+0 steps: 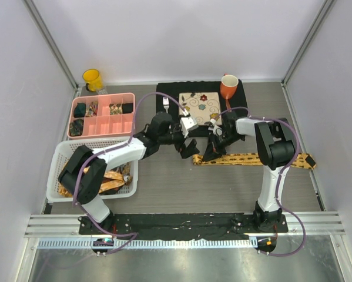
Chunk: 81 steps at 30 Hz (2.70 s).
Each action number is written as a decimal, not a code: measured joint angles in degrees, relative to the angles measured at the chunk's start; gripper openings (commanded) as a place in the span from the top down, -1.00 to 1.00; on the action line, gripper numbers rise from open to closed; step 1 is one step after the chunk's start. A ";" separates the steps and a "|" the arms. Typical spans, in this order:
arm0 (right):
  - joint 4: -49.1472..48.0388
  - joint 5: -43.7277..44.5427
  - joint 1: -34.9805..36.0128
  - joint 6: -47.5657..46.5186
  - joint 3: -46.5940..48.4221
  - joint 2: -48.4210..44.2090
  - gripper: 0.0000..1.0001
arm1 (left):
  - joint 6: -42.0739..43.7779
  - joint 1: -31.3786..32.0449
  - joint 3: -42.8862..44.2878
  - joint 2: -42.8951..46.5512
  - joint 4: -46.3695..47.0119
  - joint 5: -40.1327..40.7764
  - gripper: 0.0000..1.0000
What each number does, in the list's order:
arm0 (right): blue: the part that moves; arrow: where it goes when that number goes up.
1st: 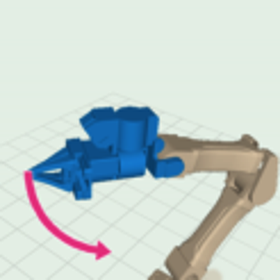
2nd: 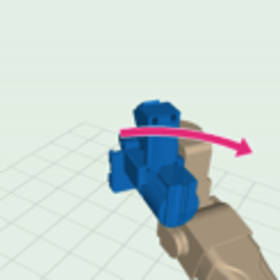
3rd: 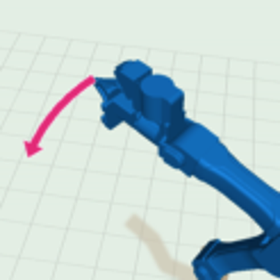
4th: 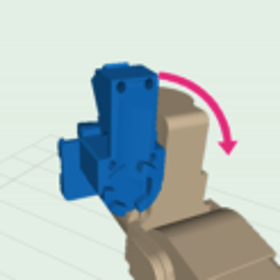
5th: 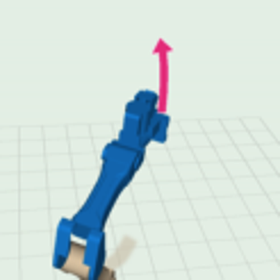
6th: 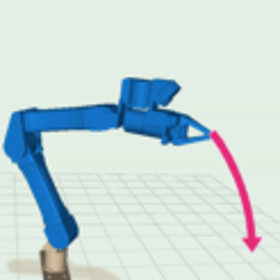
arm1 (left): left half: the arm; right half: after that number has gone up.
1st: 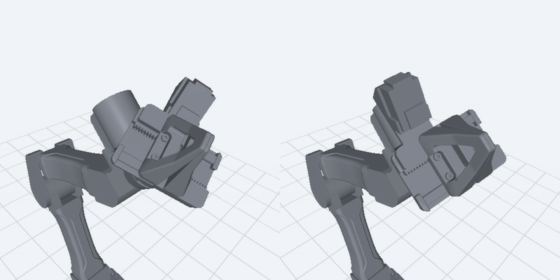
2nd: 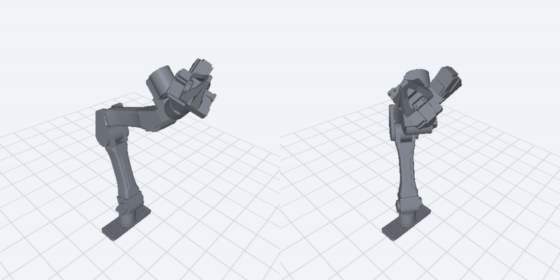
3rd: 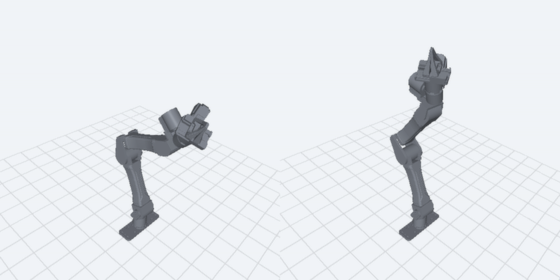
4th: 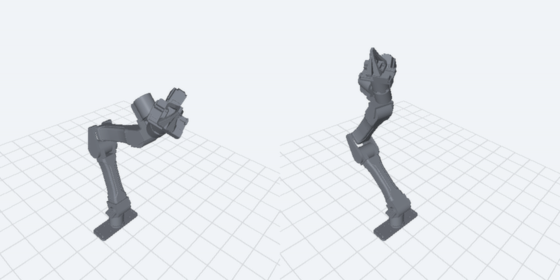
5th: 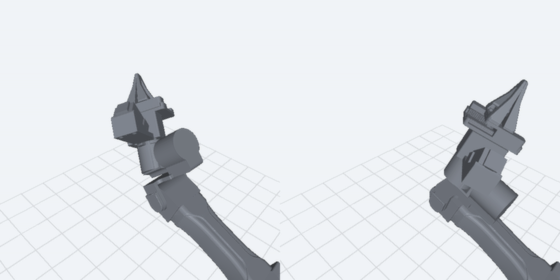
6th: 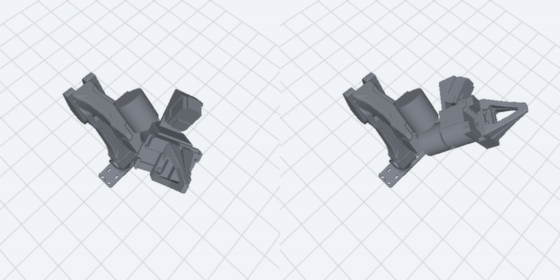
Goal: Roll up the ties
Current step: Roll the tie at the center of the board.
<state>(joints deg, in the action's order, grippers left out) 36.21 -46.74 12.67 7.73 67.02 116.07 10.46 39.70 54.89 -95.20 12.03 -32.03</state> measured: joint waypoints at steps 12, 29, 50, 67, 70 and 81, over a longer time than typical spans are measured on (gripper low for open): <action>2.58 -0.28 2.34 -2.54 2.23 1.46 0.99 | -1.20 -0.98 -6.97 2.14 7.43 -0.37 -0.99; -1.01 -5.11 3.23 1.46 0.09 2.71 0.99 | 7.52 1.22 -8.66 -10.75 12.24 -5.11 -0.33; -2.45 -6.49 1.79 1.64 -1.68 0.96 0.53 | 10.86 2.58 -5.42 -12.85 10.32 -6.64 0.68; -2.03 -5.35 1.53 0.72 -1.73 1.36 0.99 | 12.02 2.40 -4.79 -12.46 7.82 -5.70 0.07; -1.57 -4.74 1.70 0.81 -1.40 1.44 0.98 | 10.95 2.27 -4.83 -12.39 7.85 -5.92 0.27; 0.17 -3.78 2.23 1.14 -0.09 2.10 0.98 | 6.49 3.04 -2.67 -12.83 5.84 -5.42 0.32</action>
<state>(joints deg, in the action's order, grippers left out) 36.38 -50.52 14.90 8.86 66.94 118.17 16.95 42.74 52.23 -108.03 17.87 -37.45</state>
